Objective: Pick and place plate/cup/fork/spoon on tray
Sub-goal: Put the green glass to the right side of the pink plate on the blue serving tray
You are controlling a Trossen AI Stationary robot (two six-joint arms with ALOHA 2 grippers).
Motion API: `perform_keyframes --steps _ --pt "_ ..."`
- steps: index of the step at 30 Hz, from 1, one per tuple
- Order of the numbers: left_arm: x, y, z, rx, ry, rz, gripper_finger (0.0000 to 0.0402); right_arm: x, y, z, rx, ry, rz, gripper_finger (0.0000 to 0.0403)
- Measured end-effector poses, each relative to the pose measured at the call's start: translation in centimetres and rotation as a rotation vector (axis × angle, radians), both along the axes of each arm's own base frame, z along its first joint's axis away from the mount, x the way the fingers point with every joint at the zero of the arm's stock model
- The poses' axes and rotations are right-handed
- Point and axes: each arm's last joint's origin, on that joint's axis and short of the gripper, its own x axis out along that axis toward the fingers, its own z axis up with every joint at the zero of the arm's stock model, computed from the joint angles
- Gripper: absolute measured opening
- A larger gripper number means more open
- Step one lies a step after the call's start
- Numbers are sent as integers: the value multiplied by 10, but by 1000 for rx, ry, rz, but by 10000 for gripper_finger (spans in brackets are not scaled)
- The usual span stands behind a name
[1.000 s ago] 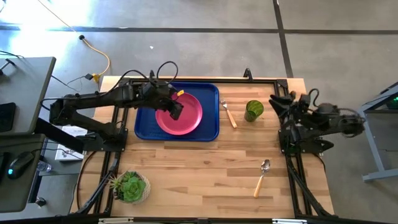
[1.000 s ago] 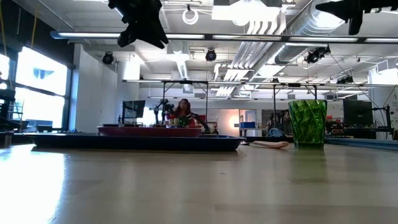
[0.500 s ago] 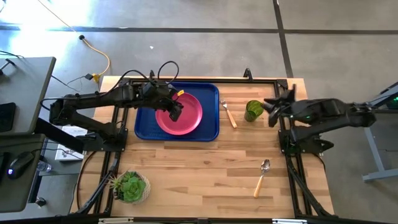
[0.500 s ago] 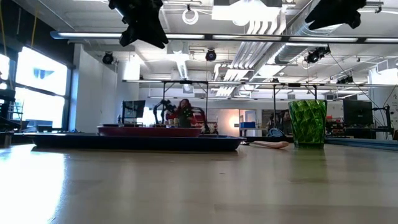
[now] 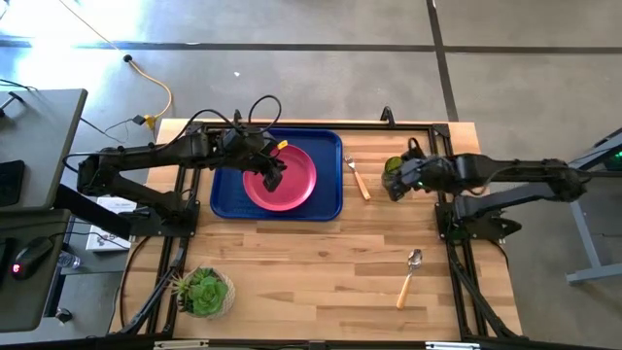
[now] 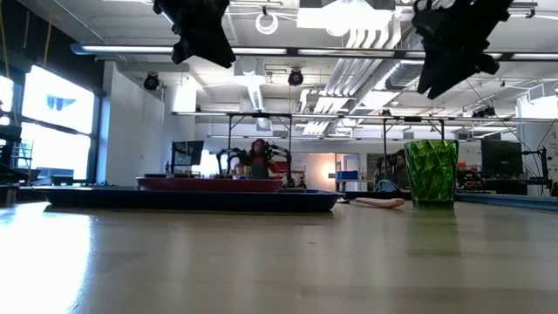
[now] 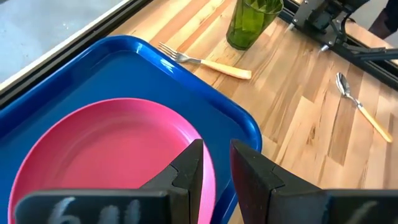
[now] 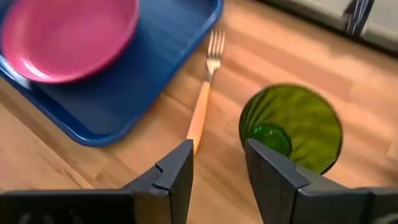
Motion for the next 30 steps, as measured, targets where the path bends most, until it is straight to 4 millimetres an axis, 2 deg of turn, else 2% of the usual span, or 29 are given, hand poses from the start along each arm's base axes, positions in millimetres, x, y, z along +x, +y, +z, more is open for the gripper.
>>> perform_keyframes --steps 8,19,24,30 --pt "0 0 0 55 20 -51 69 12 -25 -13 162 42 -65 138" --pt "0 0 0 83 30 -78 69 14 -44 -10 186 -33 -55 138" --pt "0 1 0 71 26 -63 69 12 -50 -13 188 0 -55 138" --pt "0 1 0 31 12 -24 69 21 -55 -24 225 65 -20 138"
